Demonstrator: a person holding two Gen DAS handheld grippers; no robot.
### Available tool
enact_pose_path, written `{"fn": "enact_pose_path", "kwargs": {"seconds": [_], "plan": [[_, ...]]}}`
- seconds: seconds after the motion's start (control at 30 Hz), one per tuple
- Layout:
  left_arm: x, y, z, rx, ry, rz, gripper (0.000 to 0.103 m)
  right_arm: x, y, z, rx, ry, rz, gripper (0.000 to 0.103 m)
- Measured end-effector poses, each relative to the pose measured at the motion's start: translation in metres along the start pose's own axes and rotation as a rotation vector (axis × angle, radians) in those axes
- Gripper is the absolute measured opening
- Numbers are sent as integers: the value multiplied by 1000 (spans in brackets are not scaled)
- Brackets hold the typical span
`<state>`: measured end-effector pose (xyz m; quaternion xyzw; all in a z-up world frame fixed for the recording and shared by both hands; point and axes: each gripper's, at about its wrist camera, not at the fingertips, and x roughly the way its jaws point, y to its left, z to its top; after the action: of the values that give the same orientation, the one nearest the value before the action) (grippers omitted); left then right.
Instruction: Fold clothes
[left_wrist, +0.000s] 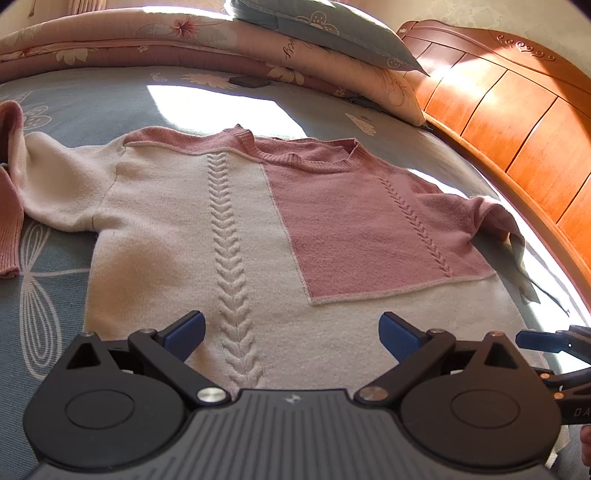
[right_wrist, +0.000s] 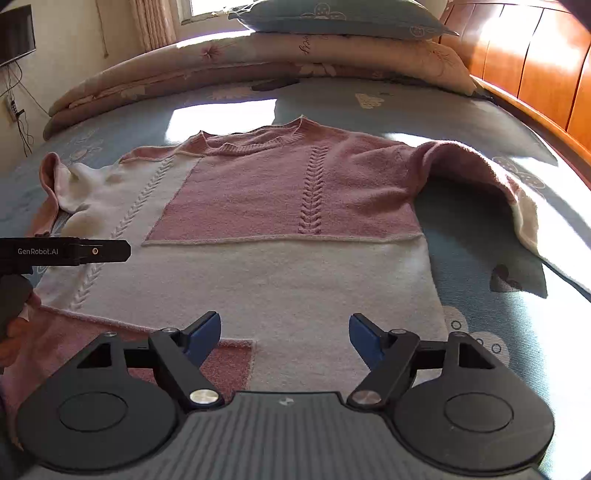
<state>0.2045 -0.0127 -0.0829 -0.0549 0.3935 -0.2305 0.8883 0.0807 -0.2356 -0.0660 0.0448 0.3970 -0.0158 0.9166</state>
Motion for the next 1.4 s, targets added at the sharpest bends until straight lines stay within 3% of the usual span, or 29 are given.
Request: {"fn": "enact_pose_path", "kwargs": {"seconds": [0.13,0.2,0.27,0.43,0.57,0.7,0.8,0.97,1.1,1.4], "plan": [[-1,1,0,9,0,18,100,27,27,-6,-76,32,-26,83],[-1,1,0,14,2,29,100,26,26,-18,-71,36,-35,89],[0,1,0,13,8,32,100,16,19,-33,-49,37,-44,102],[3,-3,-1,27,14,50,100,-18,5,-75,-23,56,-69,103],[7,-7,-5,54,11,78,100,-32,0,-90,52,47,-84,103],[8,-11,-7,81,9,87,100,-37,5,-75,53,16,-71,103],[9,-13,-8,94,10,92,100,-30,10,-53,11,-17,-127,103],[8,-12,-9,99,10,89,100,-2,5,-27,72,14,-123,103],[8,-10,-9,96,12,82,100,15,-1,-36,108,58,-148,103],[12,-20,-14,152,9,125,102,8,-3,-51,94,-3,-141,103]]}}
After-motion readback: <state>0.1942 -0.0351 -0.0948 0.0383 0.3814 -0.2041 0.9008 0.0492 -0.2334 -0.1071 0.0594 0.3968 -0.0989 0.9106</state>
